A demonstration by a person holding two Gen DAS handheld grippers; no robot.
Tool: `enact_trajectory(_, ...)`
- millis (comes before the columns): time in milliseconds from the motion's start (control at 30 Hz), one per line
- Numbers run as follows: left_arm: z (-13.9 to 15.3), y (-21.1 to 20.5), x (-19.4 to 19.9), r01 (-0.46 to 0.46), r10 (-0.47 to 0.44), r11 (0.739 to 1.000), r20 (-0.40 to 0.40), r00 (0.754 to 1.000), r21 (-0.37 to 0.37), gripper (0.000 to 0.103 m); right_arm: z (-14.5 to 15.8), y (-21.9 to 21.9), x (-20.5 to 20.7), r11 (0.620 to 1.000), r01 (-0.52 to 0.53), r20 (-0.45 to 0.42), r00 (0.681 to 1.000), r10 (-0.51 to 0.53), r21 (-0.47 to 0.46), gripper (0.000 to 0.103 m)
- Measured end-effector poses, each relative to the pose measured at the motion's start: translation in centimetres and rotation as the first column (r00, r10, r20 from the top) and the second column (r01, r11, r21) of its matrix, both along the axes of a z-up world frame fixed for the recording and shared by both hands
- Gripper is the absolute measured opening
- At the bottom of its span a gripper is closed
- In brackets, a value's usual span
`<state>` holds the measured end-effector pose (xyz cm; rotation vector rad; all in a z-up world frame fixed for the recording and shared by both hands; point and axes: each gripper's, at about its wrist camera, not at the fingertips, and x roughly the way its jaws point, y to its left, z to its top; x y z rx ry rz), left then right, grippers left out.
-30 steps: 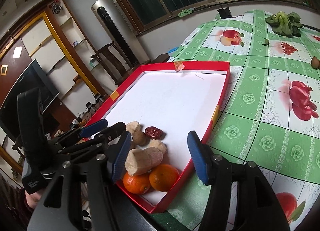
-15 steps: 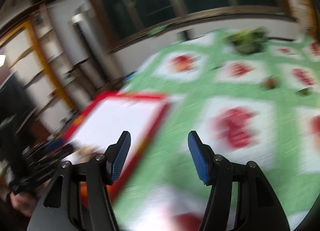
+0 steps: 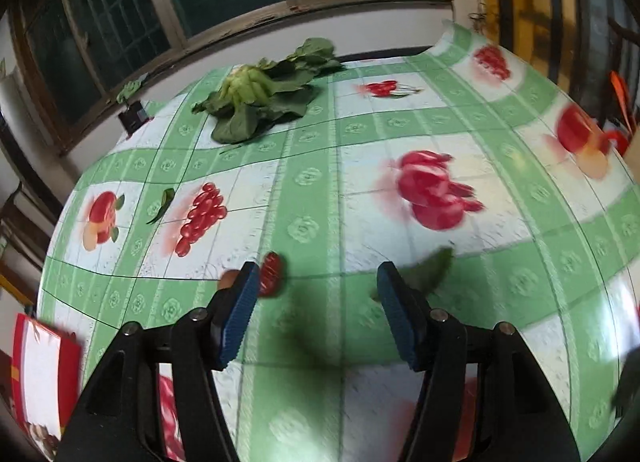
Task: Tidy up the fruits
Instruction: 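Move both open grippers back to the red date and brown fruit on the table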
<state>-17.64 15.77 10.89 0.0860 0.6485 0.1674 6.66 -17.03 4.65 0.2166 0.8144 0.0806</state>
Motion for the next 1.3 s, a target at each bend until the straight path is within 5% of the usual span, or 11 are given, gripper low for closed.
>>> enact_trajectory(300, -0.5, -1.1, 1.2, 0.025, -0.025, 1.000, -0.027, 0.999, -0.006, 0.055, -1.4, 3.6, 2.8, 0.994, -0.098, -0.064, 0.993, 0.095, -0.043, 0.059)
enact_trajectory(367, -0.6, -1.3, 1.3, 0.032, -0.033, 0.999, -0.035, 0.999, -0.016, 0.056, -1.4, 4.2, 1.6, 0.980, -0.199, -0.068, 0.977, 0.201, 0.030, 0.056)
enact_trajectory(433, -0.5, -1.5, 1.2, 0.039, -0.039, 0.999, -0.033, 0.999, -0.011, 0.056, -1.3, 4.2, -0.5, 0.892, -0.367, -0.053, 0.918, 0.393, 0.262, 0.056)
enact_trajectory(500, -0.3, -1.8, 0.9, 0.046, -0.046, 0.999, -0.022, 0.999, -0.005, 0.056, -0.4, 4.0, -2.9, 0.837, -0.452, -0.004, 0.879, 0.477, 0.307, 0.056)
enact_trajectory(667, -0.1, -2.7, 0.8, 0.055, -0.055, 0.998, -0.023, 0.998, 0.010, 0.056, 2.1, 0.4, -5.6, 0.899, -0.360, 0.099, 0.933, 0.346, 0.249, 0.056)
enact_trajectory(967, 0.2, -3.5, 0.5, 0.068, -0.068, 0.998, -0.036, 0.997, 0.000, 0.056, 0.7, 4.9, -2.5, 0.945, -0.298, 0.000, 0.954, 0.300, 0.134, 0.056)
enact_trajectory(1033, 0.3, -3.3, 0.5, 0.060, -0.060, 0.998, -0.037, 0.998, 0.004, 0.056, 0.0, 6.8, -1.9, 0.951, -0.306, -0.022, 0.951, 0.307, 0.054, 0.050)
enact_trajectory(1100, 0.3, -3.3, 0.4, 0.062, -0.062, 0.998, -0.042, 0.997, -0.006, 0.055, -1.3, 8.4, -1.0, 0.954, -0.295, -0.075, 0.954, 0.291, -0.052, 0.026)
enact_trajectory(1167, 0.3, -3.5, 0.6, 0.079, -0.081, 0.996, -0.054, 0.995, -0.036, 0.055, -1.8, 9.1, -1.2, 0.940, -0.276, -0.060, 0.961, 0.270, -0.200, 0.018)
enact_trajectory(1300, -0.1, -4.3, 1.4, 0.126, -0.137, 0.985, -0.088, 0.987, -0.118, 0.047, -1.5, 7.6, -1.5, 0.949, -0.266, -0.059, 0.964, 0.260, -0.167, 0.018)
